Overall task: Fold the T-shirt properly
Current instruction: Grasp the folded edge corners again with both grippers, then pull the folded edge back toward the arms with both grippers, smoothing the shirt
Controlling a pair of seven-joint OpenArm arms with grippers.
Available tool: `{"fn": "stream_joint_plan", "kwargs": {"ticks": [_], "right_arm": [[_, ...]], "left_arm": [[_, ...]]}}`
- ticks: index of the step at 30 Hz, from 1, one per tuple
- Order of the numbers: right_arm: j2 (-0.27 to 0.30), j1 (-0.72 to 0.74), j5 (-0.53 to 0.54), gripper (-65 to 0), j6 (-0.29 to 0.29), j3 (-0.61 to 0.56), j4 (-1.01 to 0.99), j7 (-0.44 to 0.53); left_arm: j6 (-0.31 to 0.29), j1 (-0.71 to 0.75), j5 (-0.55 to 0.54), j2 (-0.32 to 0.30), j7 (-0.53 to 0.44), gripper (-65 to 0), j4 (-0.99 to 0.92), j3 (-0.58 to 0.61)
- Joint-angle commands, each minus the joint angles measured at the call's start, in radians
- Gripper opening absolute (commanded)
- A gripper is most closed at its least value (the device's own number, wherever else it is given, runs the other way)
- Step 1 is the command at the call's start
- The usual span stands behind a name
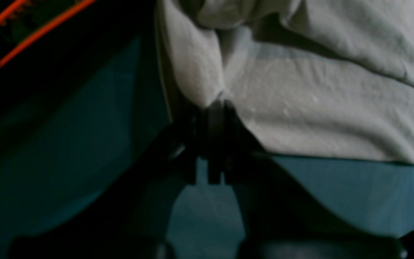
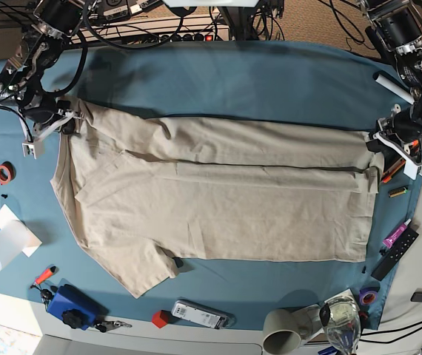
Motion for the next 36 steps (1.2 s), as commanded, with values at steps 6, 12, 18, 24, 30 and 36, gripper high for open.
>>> {"fn": "stream_joint_plan", "kwargs": {"ticks": [6, 12, 18, 24, 30, 36], "right_arm": [[0.036, -0.022, -0.02, -65.0, -0.005, 0.029, 0.01, -0.037], [0.036, -0.048, 0.047, -65.0, -0.004, 0.101, 0.01, -0.072], [0.074, -0.117, 0.084, -65.0, 0.007, 0.139, 0.055, -0.093], [0.129, -0.209, 0.092, -65.0, 0.006, 0.14, 0.107, -0.097], [0.132, -0.232, 0.099, -65.0, 0.006, 0.14, 0.107, -0.108], [0.132, -0.232, 0.099, -65.0, 0.006, 0.14, 0.107, -0.117]], "left_arm": [[-0.038, 0.034, -0.049, -0.044, 0.007, -65.0, 0.045, -0.005], [-0.041, 0.073, -0.063, -0.043, 0.017, -65.0, 0.061, -0.005], [-0.042, 0.142, -0.062, -0.044, 0.023, -65.0, 0.137, -0.005], [-0.043, 0.262, -0.032, -0.044, 0.021, -65.0, 0.267, -0.014], [-0.024, 0.333, -0.032, -0.043, 0.022, -65.0, 0.296, -0.014], [-0.021, 0.376, -0.014, -0.043, 0.024, -65.0, 0.326, -0.016]]}}
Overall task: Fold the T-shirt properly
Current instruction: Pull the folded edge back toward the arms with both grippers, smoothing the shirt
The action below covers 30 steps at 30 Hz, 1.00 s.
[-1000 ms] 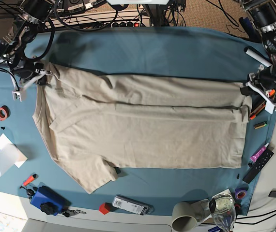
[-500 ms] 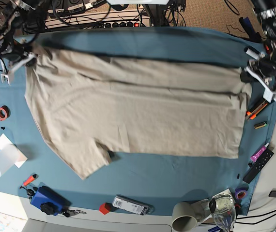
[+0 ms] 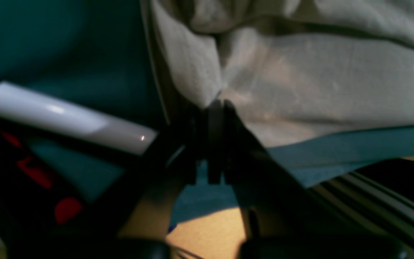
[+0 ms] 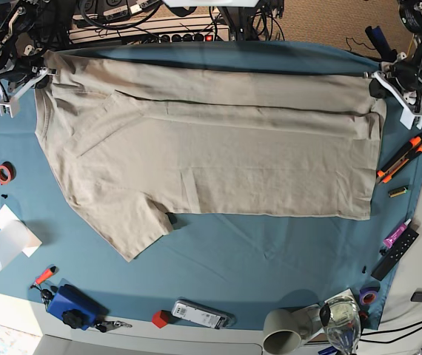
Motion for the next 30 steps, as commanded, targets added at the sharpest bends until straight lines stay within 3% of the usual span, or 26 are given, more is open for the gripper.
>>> {"fn": "stream_joint_plan", "kwargs": {"ticks": [1, 20, 23, 25, 30], "right_arm": [[0.025, 0.002, -0.013, -65.0, -0.002, 0.009, 0.016, -0.001], [0.025, -0.001, -0.012, -64.9, -0.008, 0.009, 0.016, -0.01], [0.026, -0.001, -0.012, -53.9, -0.008, 0.009, 0.016, -0.01], [0.026, -0.001, -0.012, -51.3, -0.008, 0.009, 0.016, -0.01], [0.051, -0.001, 0.033, -51.3, -0.009, 0.016, 0.086, -0.01]], "left_arm": [[0.004, 0.008, 0.016, -0.021, -0.005, -65.0, 0.023, -0.011], [-0.004, 0.041, 0.013, -0.019, -0.008, -64.9, 0.051, -0.011], [-0.004, 0.041, 0.007, -0.019, -0.008, -52.2, 0.052, -0.011], [-0.004, 0.041, 0.007, -0.019, -0.008, -46.8, 0.055, -0.011], [-0.004, 0.041, 0.013, -0.019, -0.026, -46.0, 0.103, -0.011]]}}
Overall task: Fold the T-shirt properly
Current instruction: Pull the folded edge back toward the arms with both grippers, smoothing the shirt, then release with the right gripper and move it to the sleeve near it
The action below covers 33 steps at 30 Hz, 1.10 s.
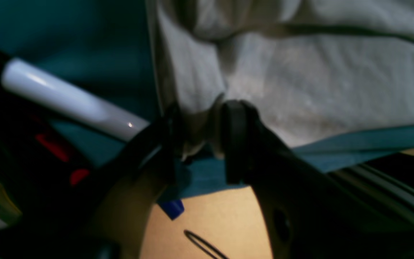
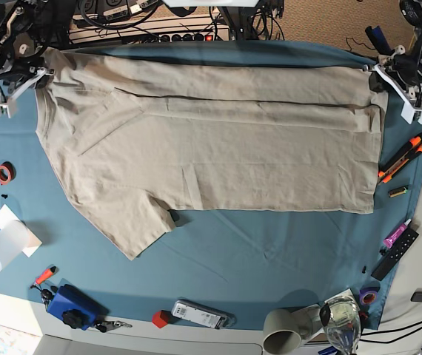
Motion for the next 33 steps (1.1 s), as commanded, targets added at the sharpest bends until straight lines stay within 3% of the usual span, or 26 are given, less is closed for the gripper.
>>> {"fn": "stream_joint_plan", "kwargs": {"ticks": [1, 8, 14, 19, 23, 25, 30, 33], "right_arm": [[0.033, 0.004, 0.009, -51.3, -0.001, 0.019, 0.047, 0.016], [0.035, -0.005, 0.009, -51.3, 0.0, 0.096, 0.169, 0.047], [-0.002, -0.09, 0.008, -51.2, 0.0, 0.095, 0.169, 0.041], [-0.022, -0.127, 0.008, -40.3, 0.014, 0.095, 0.169, 0.043], [-0.015, -0.131, 0.009, -40.1, 0.002, 0.096, 0.171, 0.055], [-0.004, -0.112, 0.009, -40.1, 0.002, 0.096, 0.171, 0.116], [0.011, -0.033, 0.005, -40.1, -0.042, 0.096, 0.171, 0.392], [0.018, 0.048, -0.053, -40.1, -0.043, 0.087, 0.169, 0.394]], "left_arm": [[0.0, 0.0, 0.0, -0.018, -0.016, -46.0, 0.035, -0.01], [0.0, 0.008, 0.04, -0.019, -0.05, -46.0, 0.151, -0.01], [0.008, 0.037, 0.057, -0.018, -0.071, -46.0, 0.155, -0.01], [0.007, 0.036, 0.056, -0.018, -0.072, -46.0, 0.155, -0.01], [0.008, 0.036, 0.056, -0.018, -0.073, -46.0, 0.155, -0.01], [0.008, 0.032, 0.047, -0.018, -0.089, -46.0, 0.155, -0.01], [0.007, 0.018, 0.026, -0.018, -0.154, -46.0, 0.158, -0.01], [0.007, -0.002, 0.021, -0.016, -0.154, -46.0, 0.159, -0.009]]}}
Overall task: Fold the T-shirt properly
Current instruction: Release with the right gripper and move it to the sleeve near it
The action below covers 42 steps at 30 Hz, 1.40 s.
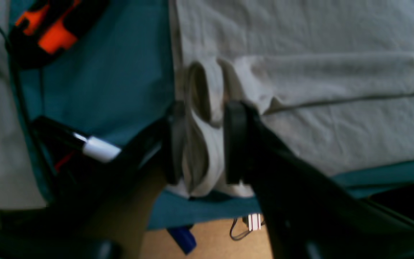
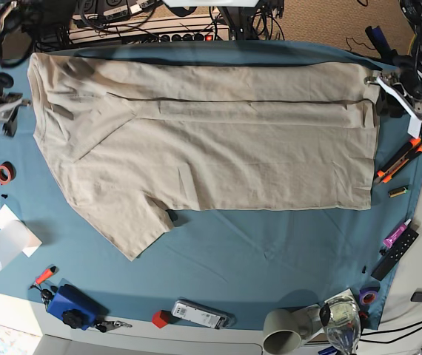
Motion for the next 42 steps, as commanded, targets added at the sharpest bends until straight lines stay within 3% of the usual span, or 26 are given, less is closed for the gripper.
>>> {"fn": "stream_joint_plan", "kwargs": {"ticks": [1, 7, 18, 27, 30, 34, 42], "right_arm": [[0.025, 0.024, -0.019, -40.1, -0.002, -0.006, 0.013, 0.023], [0.028, 0.146, -0.096, -40.1, -0.005, -0.133, -0.143, 0.063], [0.028, 0.512, -0.249, -40.1, -0.005, -0.347, -0.448, 0.073], [0.027, 0.827, -0.347, -40.1, -0.005, -0.463, -0.855, 0.103], [0.027, 0.875, -0.399, -40.1, -0.007, -0.507, -0.95, 0.103], [0.028, 0.877, -0.474, -40.1, -0.053, -0.571, -1.082, 0.153], [0.027, 0.813, -0.477, -40.7, -0.058, -0.649, -1.174, 0.13]], "left_arm": [[0.0, -0.008, -0.014, -0.014, -0.018, -46.0, 0.019, -0.008], [-0.001, -0.016, -0.014, -0.014, -0.017, -46.0, 0.019, -0.008], [-0.001, -0.015, -0.013, -0.013, -0.014, -46.0, 0.019, -0.008], [-0.005, -0.015, -0.013, -0.014, -0.016, -46.0, 0.019, -0.008], [-0.005, -0.016, -0.013, -0.014, -0.018, -46.0, 0.019, -0.008], [-0.005, -0.016, -0.013, -0.014, -0.018, -46.0, 0.019, -0.008], [-0.004, -0.016, -0.013, -0.014, -0.018, -46.0, 0.019, -0.008]]}}
